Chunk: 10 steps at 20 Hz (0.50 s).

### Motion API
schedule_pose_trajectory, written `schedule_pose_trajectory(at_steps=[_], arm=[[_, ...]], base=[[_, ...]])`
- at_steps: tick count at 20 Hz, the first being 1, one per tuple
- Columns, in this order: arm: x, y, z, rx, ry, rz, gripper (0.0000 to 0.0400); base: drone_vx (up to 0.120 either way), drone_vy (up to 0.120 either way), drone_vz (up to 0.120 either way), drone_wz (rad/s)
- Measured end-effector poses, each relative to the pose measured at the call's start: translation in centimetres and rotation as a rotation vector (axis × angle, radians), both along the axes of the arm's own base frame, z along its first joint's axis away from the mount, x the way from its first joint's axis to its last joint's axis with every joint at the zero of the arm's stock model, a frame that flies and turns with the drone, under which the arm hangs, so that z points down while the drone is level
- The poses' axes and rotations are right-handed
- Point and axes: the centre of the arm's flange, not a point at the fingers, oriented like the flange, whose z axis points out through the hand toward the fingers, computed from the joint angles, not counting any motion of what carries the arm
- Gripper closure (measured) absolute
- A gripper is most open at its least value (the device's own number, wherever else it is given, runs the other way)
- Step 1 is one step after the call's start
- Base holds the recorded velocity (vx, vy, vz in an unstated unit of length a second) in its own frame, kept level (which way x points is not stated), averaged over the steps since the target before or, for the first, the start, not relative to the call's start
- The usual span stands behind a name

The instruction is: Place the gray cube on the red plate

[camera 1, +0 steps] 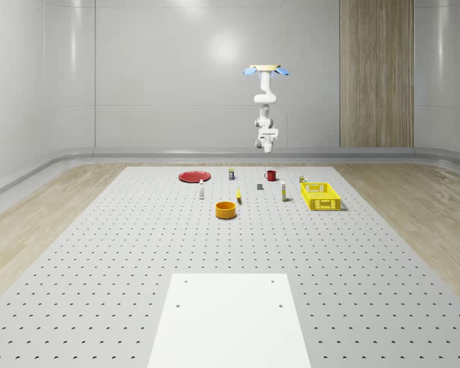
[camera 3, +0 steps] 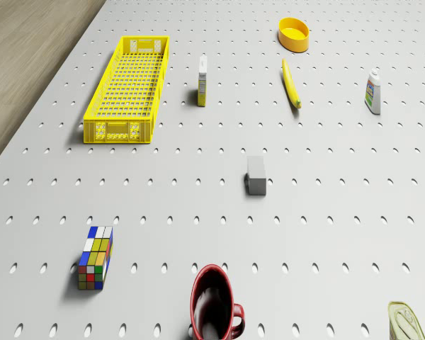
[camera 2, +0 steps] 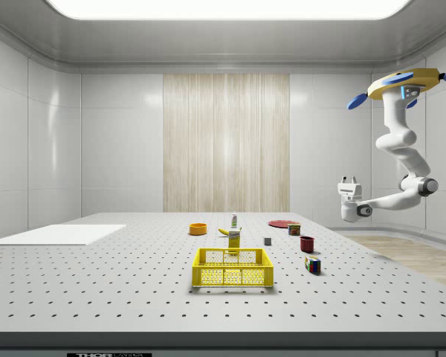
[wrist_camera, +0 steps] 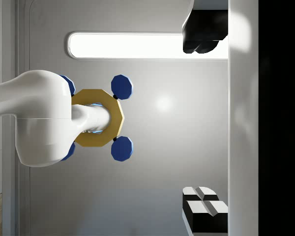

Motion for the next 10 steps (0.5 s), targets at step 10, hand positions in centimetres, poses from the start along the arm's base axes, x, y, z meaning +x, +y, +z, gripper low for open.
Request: schedule_pose_trajectory(at_steps=[10], arm=[[0.00,0.00,0.74,0.000,-0.008,0.000,0.0000]], base=[[0.120,-0.120,0.000,0.000]])
